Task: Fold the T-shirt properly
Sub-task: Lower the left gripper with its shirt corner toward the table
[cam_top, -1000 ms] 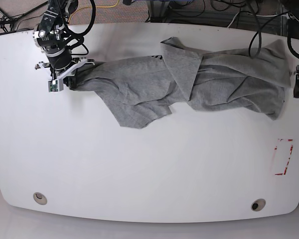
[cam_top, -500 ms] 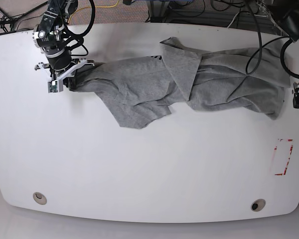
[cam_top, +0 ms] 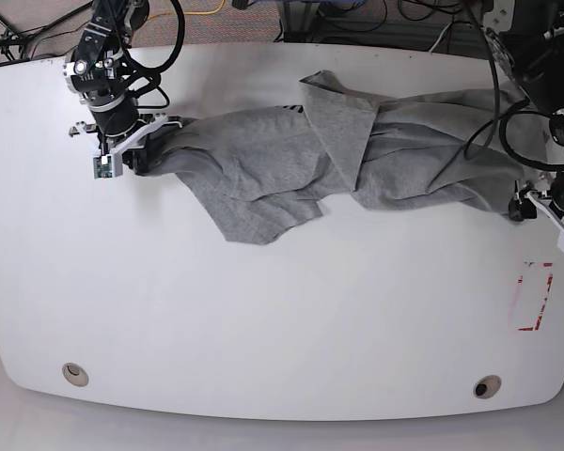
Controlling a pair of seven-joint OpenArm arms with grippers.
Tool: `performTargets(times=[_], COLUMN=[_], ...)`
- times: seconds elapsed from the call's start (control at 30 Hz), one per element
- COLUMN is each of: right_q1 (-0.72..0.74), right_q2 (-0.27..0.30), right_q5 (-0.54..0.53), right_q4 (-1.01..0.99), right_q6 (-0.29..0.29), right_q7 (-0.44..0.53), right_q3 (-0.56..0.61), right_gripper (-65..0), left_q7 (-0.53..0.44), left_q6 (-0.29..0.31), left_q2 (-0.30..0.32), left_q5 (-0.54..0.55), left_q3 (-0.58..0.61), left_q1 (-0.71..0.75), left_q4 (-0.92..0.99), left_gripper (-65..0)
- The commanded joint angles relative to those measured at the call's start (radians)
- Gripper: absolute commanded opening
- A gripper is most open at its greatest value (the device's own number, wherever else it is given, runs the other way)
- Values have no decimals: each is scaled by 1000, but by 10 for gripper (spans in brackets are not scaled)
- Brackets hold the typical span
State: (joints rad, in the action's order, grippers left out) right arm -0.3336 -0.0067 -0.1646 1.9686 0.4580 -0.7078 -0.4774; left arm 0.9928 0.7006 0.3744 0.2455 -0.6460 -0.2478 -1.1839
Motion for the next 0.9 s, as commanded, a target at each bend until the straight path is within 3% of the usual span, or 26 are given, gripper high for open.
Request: performTargets(times=[0.0, 0.47, 0.57, 0.87], right_q1=[6, 14, 14, 14], right_q2=[11, -2, -9, -19], right_q5=[-6, -6, -6, -6], right_q4=[7, 1, 2, 2], right_q6=[-1, -1, -1, -1], right_q7=[23, 24, 24, 26], right_q3=[-7, -5, -5, -7], right_gripper=[-650, -650, -650, -650], left_q7=[-45, -64, -64, -61], left_q6=[-2, -2, -2, -2], left_q2=[31, 31, 31, 31], left_q5=[-1, 4, 4, -2], left_q3=[-2, 38, 38, 38], left_q1=[-18, -11, -11, -9], left_q4=[49, 138, 143, 144], left_gripper=[-133, -136, -207, -569])
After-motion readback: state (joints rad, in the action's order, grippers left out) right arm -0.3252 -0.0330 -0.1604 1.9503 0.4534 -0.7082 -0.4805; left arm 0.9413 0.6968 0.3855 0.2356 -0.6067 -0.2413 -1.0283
